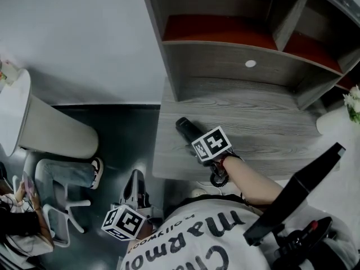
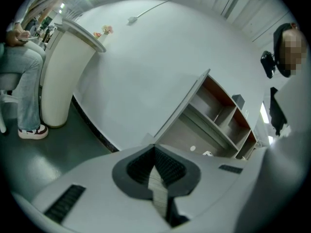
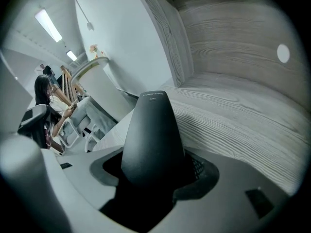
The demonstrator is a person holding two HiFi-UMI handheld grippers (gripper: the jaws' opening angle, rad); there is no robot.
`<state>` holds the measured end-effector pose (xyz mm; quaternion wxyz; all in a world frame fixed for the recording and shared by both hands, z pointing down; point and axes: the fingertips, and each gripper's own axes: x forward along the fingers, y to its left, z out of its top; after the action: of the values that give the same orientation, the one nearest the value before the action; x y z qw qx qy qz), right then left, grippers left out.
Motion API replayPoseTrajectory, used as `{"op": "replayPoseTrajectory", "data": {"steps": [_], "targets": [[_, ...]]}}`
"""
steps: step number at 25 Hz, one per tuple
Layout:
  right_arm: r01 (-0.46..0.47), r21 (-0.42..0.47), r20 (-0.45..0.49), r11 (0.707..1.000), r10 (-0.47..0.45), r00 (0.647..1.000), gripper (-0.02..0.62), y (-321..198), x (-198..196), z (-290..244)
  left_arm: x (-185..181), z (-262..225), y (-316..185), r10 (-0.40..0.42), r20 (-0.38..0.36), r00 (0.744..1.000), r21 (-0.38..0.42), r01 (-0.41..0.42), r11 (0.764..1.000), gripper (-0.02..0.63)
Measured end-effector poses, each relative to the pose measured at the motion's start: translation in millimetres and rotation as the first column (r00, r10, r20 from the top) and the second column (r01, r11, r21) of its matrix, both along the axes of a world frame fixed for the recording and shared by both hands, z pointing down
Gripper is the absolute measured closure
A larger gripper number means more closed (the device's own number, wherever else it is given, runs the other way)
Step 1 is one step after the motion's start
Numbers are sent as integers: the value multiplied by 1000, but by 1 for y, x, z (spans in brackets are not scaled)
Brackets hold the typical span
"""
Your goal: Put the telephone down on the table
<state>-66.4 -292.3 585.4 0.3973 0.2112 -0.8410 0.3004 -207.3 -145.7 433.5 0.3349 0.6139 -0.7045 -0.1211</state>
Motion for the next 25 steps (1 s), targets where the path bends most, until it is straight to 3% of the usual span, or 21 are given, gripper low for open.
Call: {"op": "replayPoseTrajectory", "data": {"steps": [7,17,25], "targets": [[84,73,-68,994,-79,995,304,2,1,2,-3,-1,6,-18,10,1000,-7,18,1000,597],[174,110,-109,979,-162,981,304,3,3,5,-1,1,-2,7,12,1000,-8,-7,1000,598],[181,142,-161,973,-157,974,304,4,5,8,-11,-2,-6,33,8,999,-9,-33,999,598]]}}
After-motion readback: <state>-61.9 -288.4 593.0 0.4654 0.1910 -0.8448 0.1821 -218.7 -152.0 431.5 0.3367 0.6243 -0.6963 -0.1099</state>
